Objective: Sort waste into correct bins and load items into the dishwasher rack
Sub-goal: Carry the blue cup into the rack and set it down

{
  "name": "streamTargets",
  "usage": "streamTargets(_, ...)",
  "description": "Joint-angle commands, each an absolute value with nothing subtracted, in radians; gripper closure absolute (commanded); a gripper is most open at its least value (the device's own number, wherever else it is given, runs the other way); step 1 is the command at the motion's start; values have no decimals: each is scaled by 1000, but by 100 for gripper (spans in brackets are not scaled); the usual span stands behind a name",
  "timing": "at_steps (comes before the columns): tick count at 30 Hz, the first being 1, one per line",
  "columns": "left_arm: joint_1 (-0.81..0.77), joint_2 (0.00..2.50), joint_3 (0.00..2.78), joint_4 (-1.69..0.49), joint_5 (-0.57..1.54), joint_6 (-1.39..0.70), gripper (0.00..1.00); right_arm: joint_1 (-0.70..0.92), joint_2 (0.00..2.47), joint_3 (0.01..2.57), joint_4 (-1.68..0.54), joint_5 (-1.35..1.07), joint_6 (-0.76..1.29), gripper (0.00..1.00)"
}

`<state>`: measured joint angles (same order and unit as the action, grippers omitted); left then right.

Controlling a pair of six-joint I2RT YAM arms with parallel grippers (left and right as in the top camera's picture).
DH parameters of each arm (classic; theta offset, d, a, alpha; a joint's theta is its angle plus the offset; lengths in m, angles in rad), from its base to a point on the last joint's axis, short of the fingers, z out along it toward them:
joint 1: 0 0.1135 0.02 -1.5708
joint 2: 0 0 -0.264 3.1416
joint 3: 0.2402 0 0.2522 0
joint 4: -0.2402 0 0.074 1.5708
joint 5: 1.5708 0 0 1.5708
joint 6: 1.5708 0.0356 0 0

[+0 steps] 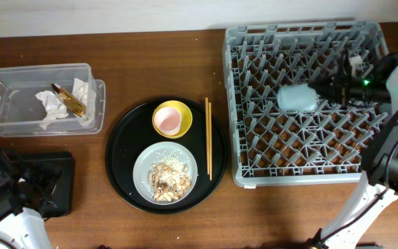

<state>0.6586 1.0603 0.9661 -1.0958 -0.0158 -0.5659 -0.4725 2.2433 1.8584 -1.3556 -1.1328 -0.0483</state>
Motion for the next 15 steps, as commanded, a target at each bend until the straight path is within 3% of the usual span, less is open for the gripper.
streamTargets(1,661,1059,968,-1093,-23,-572,1,-519,2251,1844,-1346,-929,-60,96)
streamTargets(7,661,1059,968,-1093,-23,-572,1,-530,2198,2050,-1497,-775,-44,92)
streamTargets(13,661,1059,968,-1093,-23,-572,1,-349,1957,2127,-1664,-582,-48,85)
streamTargets(14,661,1059,968,-1093,-23,-572,1,-266,1882,2127,-1666,-506,-44,69)
streamTargets(15,661,1059,968,-1093,-23,-572,1,-203,1850,2127,-1662,-447,-44,38)
